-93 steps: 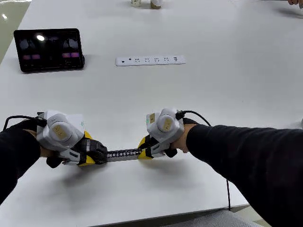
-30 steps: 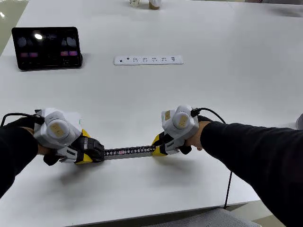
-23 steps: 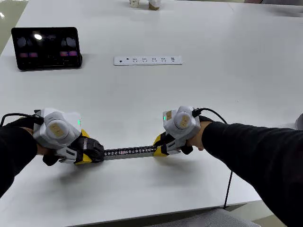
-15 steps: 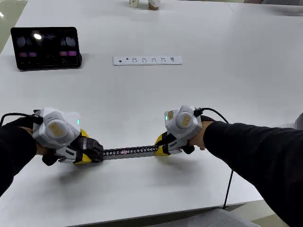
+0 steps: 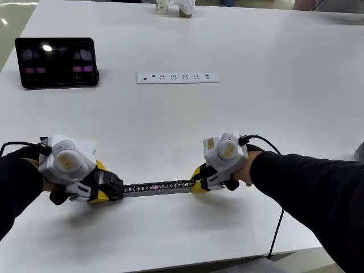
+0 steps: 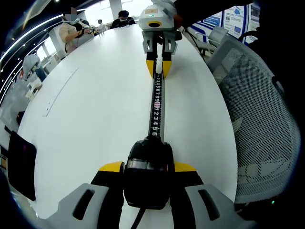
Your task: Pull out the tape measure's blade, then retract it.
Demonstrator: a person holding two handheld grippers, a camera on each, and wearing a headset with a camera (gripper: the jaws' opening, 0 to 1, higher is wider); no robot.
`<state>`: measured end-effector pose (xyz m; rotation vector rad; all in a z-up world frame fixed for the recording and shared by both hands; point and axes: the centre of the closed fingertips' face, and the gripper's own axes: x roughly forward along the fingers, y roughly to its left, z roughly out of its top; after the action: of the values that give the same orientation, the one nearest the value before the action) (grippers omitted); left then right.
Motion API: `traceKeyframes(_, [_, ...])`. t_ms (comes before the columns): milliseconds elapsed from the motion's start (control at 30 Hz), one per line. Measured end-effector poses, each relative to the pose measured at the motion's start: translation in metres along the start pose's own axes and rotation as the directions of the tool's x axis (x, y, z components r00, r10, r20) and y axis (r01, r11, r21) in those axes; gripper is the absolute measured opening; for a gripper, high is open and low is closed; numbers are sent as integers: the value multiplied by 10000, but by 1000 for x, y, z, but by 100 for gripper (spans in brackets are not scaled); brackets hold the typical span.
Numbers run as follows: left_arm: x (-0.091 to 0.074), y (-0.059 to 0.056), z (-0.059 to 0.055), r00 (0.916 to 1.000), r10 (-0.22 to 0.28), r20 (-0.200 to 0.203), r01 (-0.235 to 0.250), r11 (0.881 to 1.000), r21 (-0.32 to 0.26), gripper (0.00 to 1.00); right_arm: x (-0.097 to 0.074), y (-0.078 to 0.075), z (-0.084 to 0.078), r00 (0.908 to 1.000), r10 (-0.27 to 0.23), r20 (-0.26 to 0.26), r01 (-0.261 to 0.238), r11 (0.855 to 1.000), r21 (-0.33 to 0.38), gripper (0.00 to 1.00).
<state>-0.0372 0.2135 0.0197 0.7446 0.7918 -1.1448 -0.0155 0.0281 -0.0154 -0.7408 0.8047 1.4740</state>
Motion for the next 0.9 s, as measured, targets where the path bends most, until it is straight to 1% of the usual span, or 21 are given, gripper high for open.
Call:
traceKeyframes(567, [1,1,-1,10000,-48,15,48,10000,-18,31,-10,-3,-13,9999,-8,-167,10,10000,66,10])
traceKeyframes(900, [0,1,0,10000,-43,11,43,10000,-11,31,-11,-2,-14,9998,-21,-184,21,10000,10,9])
